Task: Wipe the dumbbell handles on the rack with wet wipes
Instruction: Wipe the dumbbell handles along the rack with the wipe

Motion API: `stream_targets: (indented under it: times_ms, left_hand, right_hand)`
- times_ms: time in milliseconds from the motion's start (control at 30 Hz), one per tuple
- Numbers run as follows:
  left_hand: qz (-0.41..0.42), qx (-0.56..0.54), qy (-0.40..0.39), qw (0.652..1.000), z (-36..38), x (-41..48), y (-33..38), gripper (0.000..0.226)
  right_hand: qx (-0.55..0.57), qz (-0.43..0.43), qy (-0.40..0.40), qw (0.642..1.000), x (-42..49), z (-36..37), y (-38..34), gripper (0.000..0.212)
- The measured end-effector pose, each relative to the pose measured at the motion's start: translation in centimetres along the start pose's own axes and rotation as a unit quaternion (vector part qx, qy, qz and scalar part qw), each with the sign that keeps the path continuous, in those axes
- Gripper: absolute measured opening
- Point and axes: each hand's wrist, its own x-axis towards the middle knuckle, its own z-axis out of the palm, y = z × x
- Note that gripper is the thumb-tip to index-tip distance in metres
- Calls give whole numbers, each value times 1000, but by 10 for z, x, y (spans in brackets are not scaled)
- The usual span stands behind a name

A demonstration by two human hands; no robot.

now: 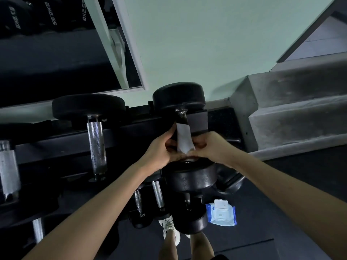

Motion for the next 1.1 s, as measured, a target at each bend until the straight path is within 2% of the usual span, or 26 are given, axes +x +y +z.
stream_targets:
  times_ms: [67,100,167,233,400,500,633,767,833,933,967,1100]
  left_hand:
    - [-10,3,14,1000,1,-1,-1,72]
    - [-29,-35,22,999,1,-1,0,68]
    - [-44,-59,28,997,0,0,3,78]
    - [-23,-30,33,999,-6,6,8,91]
    - [-26,-22,22,999,-3,0,11,94]
    - [-34,-59,15,998,4,-5,7,87]
    - [-24,-113,63,991,-2,6,13,75]
    - [-20,-201,113,973,0,13,14,68]
    - [-12,-252,134,958,4,13,18,54]
    - [-6,-324,178,929,10,13,28,22]
    - [-14,-338,201,919,11,15,31,18]
    - [-79,-375,257,887,17,24,40,30]
  right_hand:
    - [-51,7,-9,999,-2,5,1,36]
    - [-68,10,-1,998,-1,7,0,42]
    - [-52,24,32,998,0,6,-6,43]
    - [-5,27,57,998,5,2,-12,43]
    - [-13,30,43,999,1,3,-9,31]
    - [-35,32,35,998,-5,9,-5,22]
    - [110,39,116,986,4,8,-17,16]
    - [167,23,162,972,14,6,-31,6]
    - [206,28,184,961,17,9,-37,7]
    - [257,44,235,936,23,18,-46,5]
    - [269,55,254,927,27,20,-49,8]
    - [342,104,284,890,32,24,-58,8]
